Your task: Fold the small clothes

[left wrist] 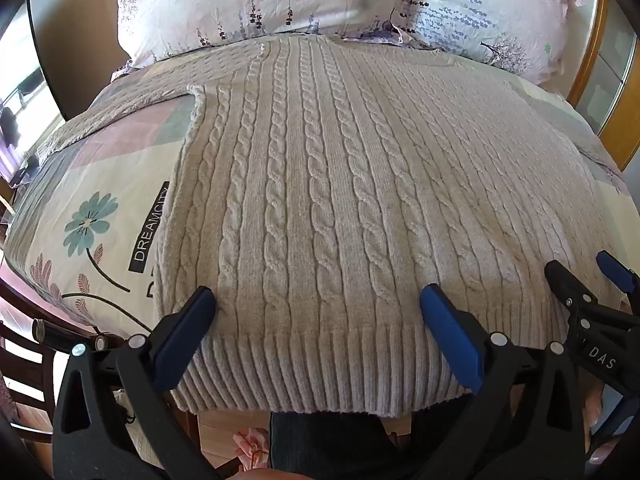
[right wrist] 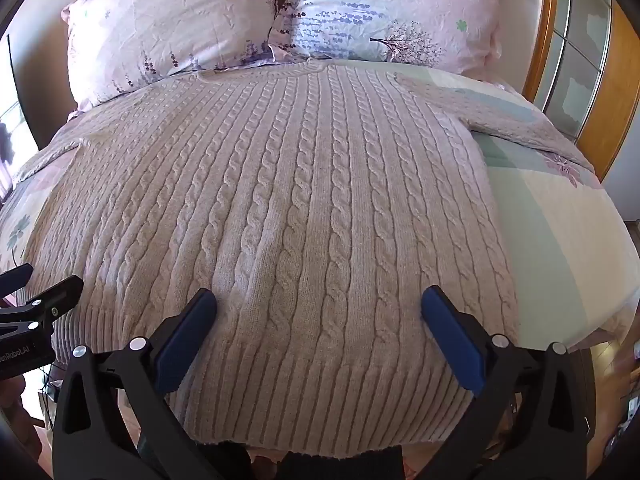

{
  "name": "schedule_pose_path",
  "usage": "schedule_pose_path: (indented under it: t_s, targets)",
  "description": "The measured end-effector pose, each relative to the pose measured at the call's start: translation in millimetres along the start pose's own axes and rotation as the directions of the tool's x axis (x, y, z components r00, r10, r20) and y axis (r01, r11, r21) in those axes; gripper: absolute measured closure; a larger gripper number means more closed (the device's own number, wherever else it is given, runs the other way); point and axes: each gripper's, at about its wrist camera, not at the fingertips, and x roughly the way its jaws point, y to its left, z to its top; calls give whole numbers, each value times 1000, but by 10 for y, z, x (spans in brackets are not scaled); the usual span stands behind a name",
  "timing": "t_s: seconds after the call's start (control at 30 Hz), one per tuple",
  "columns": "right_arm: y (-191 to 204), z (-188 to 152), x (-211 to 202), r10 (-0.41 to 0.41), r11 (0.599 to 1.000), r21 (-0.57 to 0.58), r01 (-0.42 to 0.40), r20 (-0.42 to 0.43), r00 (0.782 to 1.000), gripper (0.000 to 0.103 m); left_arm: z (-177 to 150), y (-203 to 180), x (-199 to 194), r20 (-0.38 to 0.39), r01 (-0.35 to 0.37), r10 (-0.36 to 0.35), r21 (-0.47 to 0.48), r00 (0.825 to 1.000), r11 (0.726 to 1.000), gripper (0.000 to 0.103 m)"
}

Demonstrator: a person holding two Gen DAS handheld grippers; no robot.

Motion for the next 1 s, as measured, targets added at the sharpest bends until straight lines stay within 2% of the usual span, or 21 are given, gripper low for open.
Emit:
schedule_pose_path:
  t_s: [1.0]
  targets:
    - [-4,-2,-1,0,1000,0,0,0,1000,1,20,12,6,-2,0,0,4,1000,1000,2]
